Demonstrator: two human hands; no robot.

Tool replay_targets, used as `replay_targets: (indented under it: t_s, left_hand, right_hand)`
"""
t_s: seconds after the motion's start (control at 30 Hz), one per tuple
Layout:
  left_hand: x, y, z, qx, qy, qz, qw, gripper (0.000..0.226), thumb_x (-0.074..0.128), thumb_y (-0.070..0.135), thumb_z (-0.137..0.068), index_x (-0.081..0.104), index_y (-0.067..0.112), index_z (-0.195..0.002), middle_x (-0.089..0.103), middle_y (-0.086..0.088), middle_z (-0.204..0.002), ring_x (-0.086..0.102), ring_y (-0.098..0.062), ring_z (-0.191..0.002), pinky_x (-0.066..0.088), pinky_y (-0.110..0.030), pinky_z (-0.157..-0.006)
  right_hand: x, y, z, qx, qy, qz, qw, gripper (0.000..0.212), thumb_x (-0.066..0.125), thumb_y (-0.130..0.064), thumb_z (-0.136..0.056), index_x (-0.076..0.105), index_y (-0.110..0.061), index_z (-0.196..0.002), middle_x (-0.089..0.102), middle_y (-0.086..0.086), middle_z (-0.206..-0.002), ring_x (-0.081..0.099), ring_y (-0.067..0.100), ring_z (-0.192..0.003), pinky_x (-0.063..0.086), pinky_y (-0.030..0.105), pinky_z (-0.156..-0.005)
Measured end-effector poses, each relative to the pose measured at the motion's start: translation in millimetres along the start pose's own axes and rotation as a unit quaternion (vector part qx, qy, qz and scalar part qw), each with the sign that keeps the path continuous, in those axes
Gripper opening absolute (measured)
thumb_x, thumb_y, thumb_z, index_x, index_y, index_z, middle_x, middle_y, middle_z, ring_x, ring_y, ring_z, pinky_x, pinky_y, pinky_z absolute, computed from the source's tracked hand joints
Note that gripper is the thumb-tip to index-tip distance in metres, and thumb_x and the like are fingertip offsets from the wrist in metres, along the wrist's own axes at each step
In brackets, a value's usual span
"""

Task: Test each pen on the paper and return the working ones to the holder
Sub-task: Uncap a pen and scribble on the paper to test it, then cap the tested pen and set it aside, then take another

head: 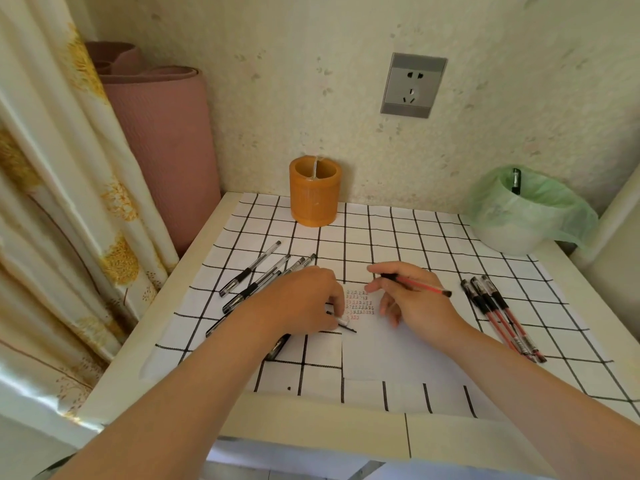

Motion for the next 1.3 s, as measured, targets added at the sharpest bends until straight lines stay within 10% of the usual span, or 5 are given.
replay_targets:
  t_s: [0.13,0.37,0.67,1.3]
  left_hand:
    - [0,-2,0,-0.010,0.010,0.041,0.999,0.007,0.072,0.028,-0.086,0.070,0.029,-0.093,0.055,0.019,-0.104,0.052,-0.004,-0.101,0.048,-0.018,-0.078]
    - [-12,-10,3,-0.038,0.064,0.076,0.994,0.012,0.072,0.027,-0.086,0.065,0.032,-0.094,0.064,0.017,-0.090,0.054,0.004,-0.073,0.037,-0.011,-0.061]
    - [-16,-16,9,-0.060,0.105,0.128,0.984,0.013,0.071,0.023,-0.088,0.068,0.032,-0.097,0.064,0.018,-0.088,0.059,-0.002,-0.075,0.048,-0.019,-0.071]
    - [-14,0,7,-0.053,0.112,0.187,0.975,0.011,0.076,0.026,-0.085,0.069,0.033,-0.089,0.066,0.013,-0.080,0.060,-0.003,-0.075,0.048,-0.016,-0.068]
  right_hand:
    - [-8,-12,-2,0.010,-0.023,-0.084,0.996,0.044,0.041,0.008,-0.100,0.055,-0.013,-0.136,0.066,0.015,-0.119,0.068,0.029,-0.072,0.057,0.040,-0.053]
    - [-8,-33,-2,0.081,-0.058,-0.189,0.977,0.042,0.033,0.008,-0.100,0.067,-0.005,-0.120,0.065,0.024,-0.119,0.066,0.035,-0.074,0.058,0.044,-0.060]
    - [-4,-27,-7,-0.021,-0.078,0.295,0.952,0.018,0.072,-0.025,-0.088,0.069,-0.038,-0.100,0.072,-0.017,-0.091,0.056,-0.001,-0.057,0.043,0.021,-0.060]
    - [12,-29,2,-0.044,-0.109,0.345,0.931,0.024,0.060,-0.020,-0.090,0.069,-0.034,-0.108,0.069,-0.012,-0.086,0.057,0.002,-0.065,0.043,0.021,-0.060]
Point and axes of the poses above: each hand's wrist, its own z-axis away from the middle knuckle, its own x-axis out of the palm, y = z × x, the point moved 1 cm from there along -z, towards the middle knuckle
